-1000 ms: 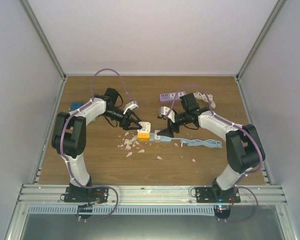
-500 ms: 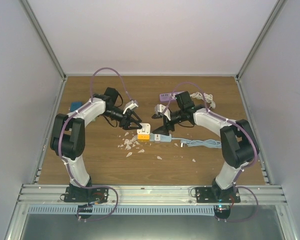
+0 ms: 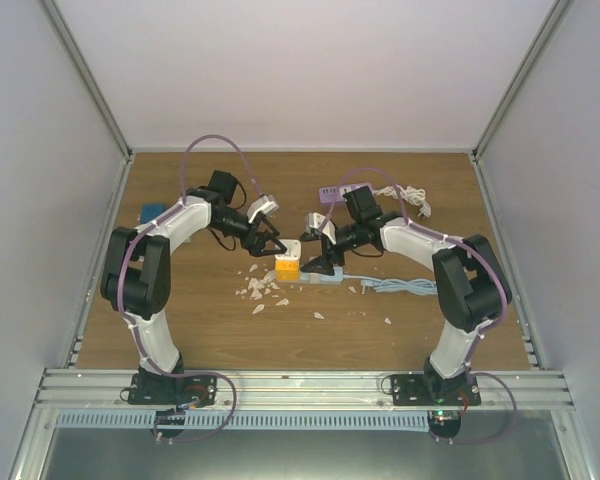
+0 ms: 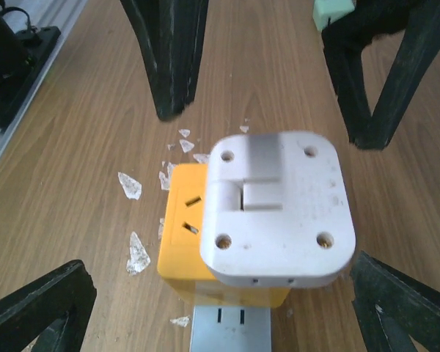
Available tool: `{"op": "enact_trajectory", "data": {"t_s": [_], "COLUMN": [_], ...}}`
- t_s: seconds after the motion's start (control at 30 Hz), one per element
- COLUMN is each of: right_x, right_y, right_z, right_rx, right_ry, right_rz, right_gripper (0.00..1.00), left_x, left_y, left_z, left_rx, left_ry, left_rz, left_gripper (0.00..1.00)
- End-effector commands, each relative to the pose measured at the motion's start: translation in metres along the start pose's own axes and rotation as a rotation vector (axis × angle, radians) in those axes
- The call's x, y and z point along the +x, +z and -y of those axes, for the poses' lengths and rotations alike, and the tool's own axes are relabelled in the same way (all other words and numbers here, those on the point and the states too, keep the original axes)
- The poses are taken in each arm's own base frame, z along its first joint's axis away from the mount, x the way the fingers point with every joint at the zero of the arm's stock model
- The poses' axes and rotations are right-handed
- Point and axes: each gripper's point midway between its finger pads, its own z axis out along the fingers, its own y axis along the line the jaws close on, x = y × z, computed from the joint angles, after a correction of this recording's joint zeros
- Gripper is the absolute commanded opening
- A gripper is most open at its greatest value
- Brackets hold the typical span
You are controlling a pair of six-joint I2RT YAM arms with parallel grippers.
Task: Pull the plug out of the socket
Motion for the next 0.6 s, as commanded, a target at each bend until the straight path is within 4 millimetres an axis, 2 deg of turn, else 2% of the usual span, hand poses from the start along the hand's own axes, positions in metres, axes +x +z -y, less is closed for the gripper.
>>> {"op": "enact_trajectory", "data": {"t_s": [0.0, 0.13, 0.33, 0.57], "right_x": [-0.001, 0.007, 0.013, 0.023], "right_y": [0.001, 0.012, 0.027, 0.034], "right_z": [0.004, 0.002, 0.000, 0.010], "right_rx": [0.069, 0.086, 0.103, 0.134], "right_ry": [-0.002, -0.010, -0.024, 0.000], "right_rz": [0.002, -0.020, -0.036, -0.059], "right_gripper": [0.97, 0.98, 0.97, 0.93], "left_x": [0.002, 0.008, 0.013, 0.003], "left_y": [0.004, 0.008, 0.011, 0.004], "left_z": [-0.011, -0.007, -0.001, 0.018], "left_rx": [0.007, 0.056, 0.106, 0.175], "left_ry": [-0.085, -0.131, -0.168, -0.126], "left_rz": [0.025, 0.031, 0.034, 0.066], "left_gripper": [0.97, 0.95, 0.87, 0.75]}}
